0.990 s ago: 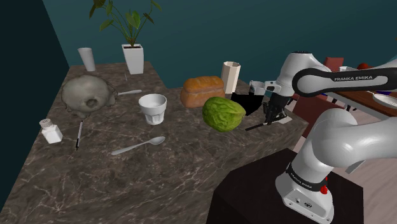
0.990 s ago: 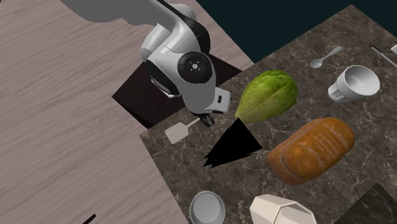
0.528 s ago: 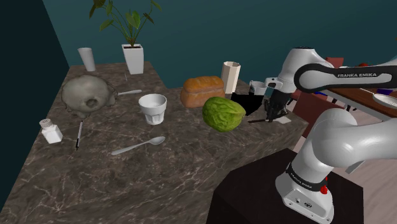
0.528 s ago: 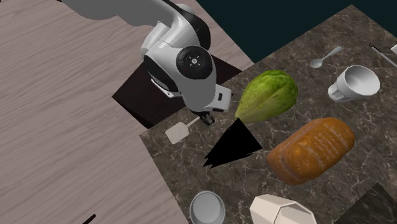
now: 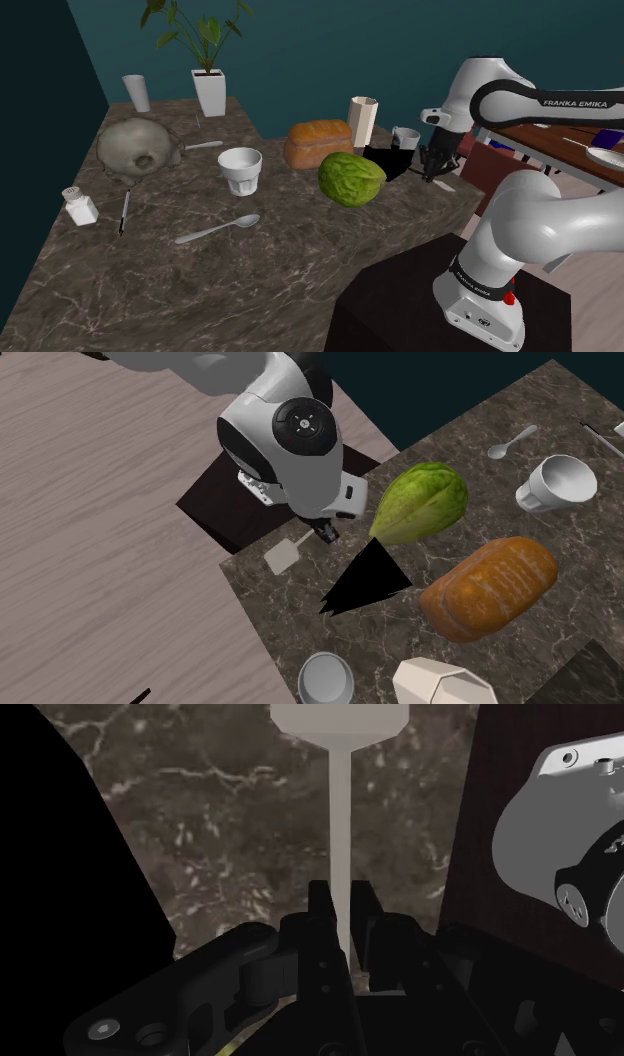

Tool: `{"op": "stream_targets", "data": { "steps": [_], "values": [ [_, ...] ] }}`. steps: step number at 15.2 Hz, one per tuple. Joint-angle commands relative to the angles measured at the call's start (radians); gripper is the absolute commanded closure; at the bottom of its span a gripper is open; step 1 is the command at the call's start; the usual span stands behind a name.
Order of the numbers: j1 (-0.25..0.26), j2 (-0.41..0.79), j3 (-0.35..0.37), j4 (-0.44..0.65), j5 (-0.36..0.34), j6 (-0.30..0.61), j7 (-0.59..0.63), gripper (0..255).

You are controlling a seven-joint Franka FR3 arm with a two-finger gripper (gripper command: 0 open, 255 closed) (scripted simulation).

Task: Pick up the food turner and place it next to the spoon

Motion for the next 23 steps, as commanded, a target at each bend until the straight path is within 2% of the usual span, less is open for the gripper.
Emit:
{"op": "stream_targets", "data": {
  "steps": [1, 5, 14, 23],
  "values": [
    [0.01, -0.005, 0.02, 0.024, 0.02, -0.028, 0.002, 255],
    [0.021, -0.013, 0.048, 0.06, 0.048, -0.07, 0.002, 255],
    [0.256, 0.219, 0.174, 0.102, 0.201, 0.117, 0.234, 255],
    [0.465, 0.535, 0.243, 0.257, 0.341, 0.279, 0.38, 255]
  ]
}}
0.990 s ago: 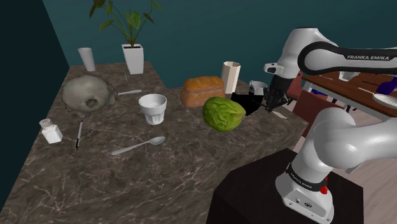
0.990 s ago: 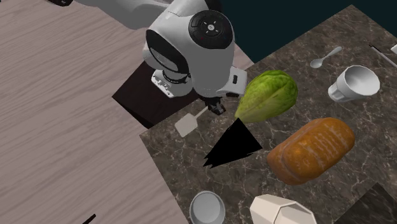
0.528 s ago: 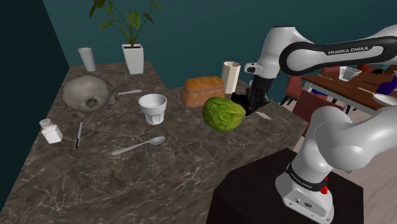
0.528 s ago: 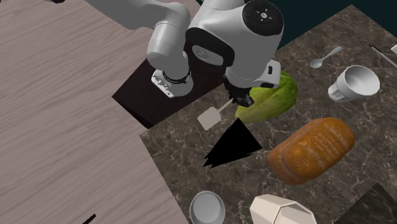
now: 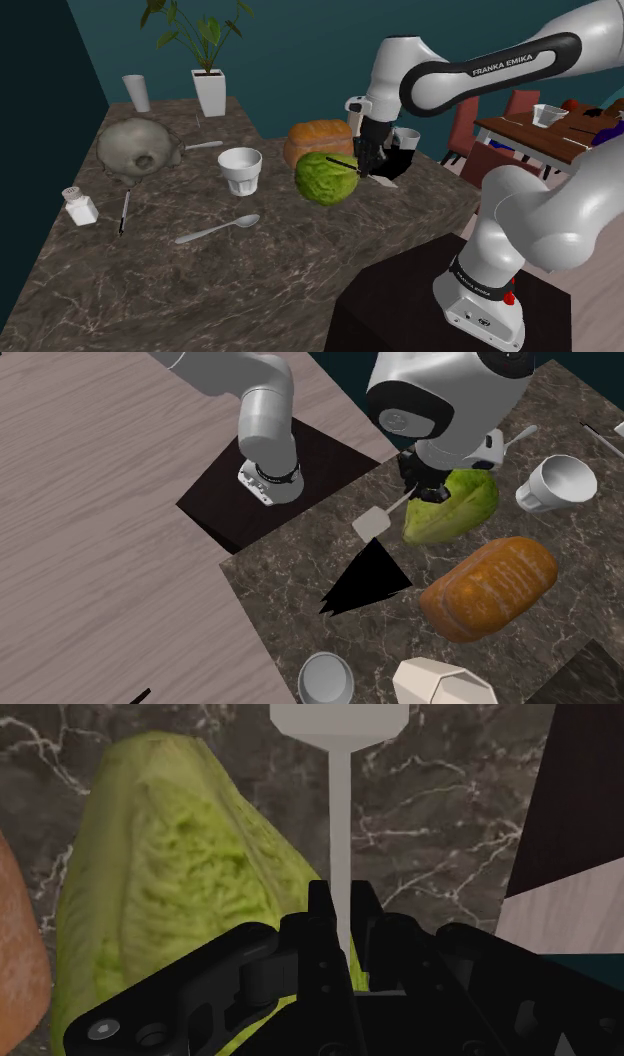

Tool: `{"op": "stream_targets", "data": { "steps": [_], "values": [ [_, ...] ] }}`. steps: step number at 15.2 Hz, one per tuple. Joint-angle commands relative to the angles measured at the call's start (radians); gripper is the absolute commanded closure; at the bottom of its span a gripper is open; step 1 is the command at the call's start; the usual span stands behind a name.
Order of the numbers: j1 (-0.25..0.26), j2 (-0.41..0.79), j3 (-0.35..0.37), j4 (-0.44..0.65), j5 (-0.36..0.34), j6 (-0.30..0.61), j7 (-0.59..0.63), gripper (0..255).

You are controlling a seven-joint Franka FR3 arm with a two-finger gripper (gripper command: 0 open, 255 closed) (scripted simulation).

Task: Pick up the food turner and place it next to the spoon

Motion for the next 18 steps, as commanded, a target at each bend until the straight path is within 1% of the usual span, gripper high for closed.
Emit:
{"op": "stream_targets", "data": {
  "steps": [1, 6, 10, 14, 18],
  "values": [
    [0.043, 0.078, 0.011, 0.044, 0.033, 0.034, 0.025, 255],
    [0.131, 0.26, 0.03, 0.176, 0.112, 0.081, 0.063, 255],
    [0.185, 0.405, 0.042, 0.301, 0.178, 0.095, 0.078, 255],
    [0.223, 0.549, 0.053, 0.442, 0.242, 0.09, 0.085, 255],
    [0.247, 0.699, 0.068, 0.608, 0.306, 0.064, 0.09, 255]
  ]
}}
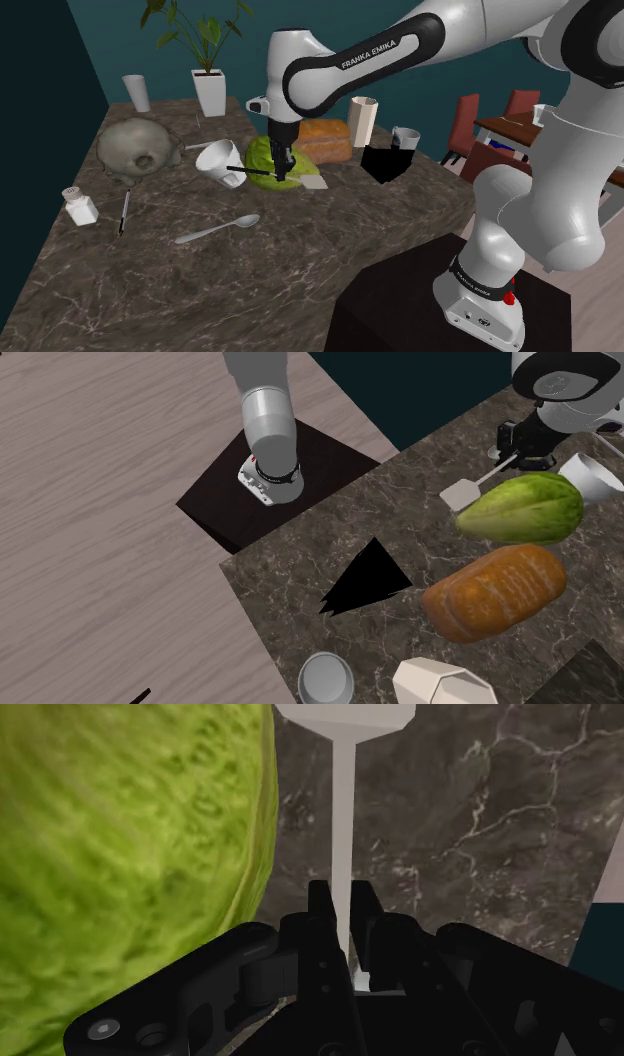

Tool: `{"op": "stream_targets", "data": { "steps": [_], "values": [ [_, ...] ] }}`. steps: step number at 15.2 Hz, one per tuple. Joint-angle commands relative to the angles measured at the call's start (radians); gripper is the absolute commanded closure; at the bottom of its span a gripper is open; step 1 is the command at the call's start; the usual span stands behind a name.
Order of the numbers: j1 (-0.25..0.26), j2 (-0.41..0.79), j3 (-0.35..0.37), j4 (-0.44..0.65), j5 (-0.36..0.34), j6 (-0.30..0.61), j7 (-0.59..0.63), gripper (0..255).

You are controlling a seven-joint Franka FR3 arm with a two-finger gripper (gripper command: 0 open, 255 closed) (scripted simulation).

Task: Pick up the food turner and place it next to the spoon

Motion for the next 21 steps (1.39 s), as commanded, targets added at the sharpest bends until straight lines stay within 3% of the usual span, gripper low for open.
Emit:
{"op": "stream_targets", "data": {
  "steps": [1, 14, 21],
  "values": [
    [0.008, 0.049, 0.008, 0.047, 0.021, -0.001, 0.005, 255],
    [0.001, 0.138, 0.014, -0.035, 0.073, 0.162, -0.036, 255],
    [0.0, 0.138, 0.015, -0.035, 0.073, 0.162, -0.036, 255]
  ]
}}
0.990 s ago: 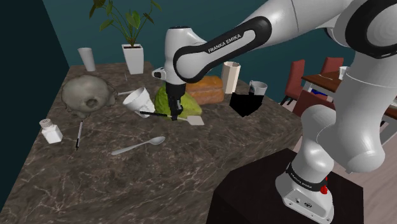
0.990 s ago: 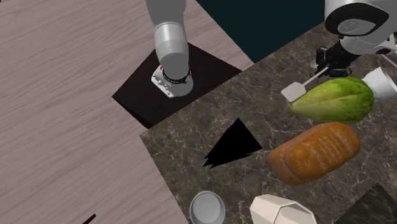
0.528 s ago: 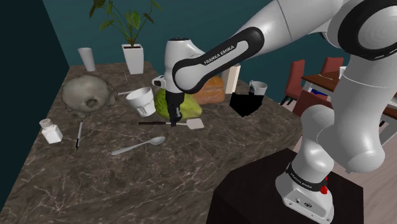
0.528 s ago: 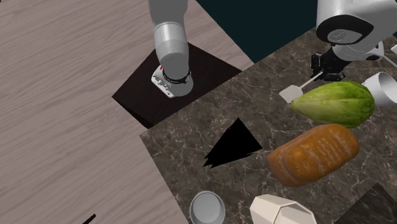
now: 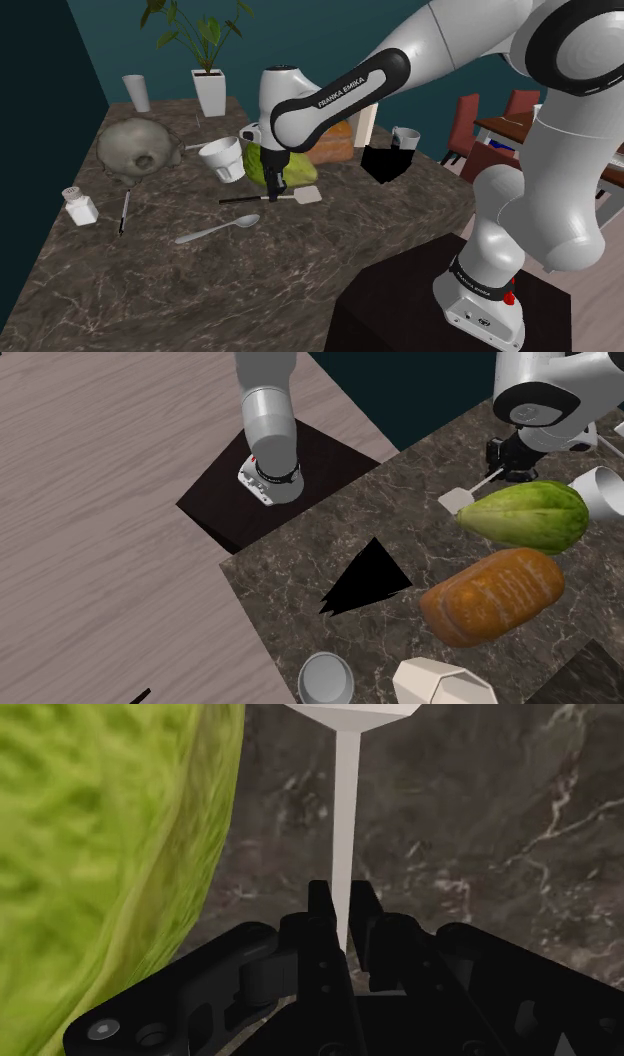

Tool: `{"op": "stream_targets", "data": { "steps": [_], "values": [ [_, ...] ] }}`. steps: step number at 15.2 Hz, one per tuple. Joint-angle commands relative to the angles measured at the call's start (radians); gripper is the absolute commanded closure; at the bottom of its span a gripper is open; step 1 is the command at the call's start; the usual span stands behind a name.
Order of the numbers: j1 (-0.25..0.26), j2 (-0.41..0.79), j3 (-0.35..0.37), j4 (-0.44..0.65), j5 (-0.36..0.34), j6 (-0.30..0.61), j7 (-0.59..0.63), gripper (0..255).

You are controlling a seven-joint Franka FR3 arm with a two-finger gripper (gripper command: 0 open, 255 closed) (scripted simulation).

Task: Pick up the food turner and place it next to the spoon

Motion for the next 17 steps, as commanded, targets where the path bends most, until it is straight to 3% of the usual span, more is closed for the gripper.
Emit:
{"op": "stream_targets", "data": {
  "steps": [1, 2, 7, 11, 17],
  "values": [
    [-0.002, 0.003, -0.002, -0.005, 0.0, 0.0, 0.0, 255],
    [-0.002, 0.002, -0.002, -0.007, -0.001, 0.001, 0.0, 0],
    [-0.002, 0.003, -0.002, -0.005, 0.0, 0.0, 0.0, 0],
    [0.002, -0.071, -0.01, 0.042, -0.043, -0.116, 0.03, 0],
    [0.001, -0.072, -0.009, 0.042, -0.043, -0.116, 0.03, 0]
  ]
}}
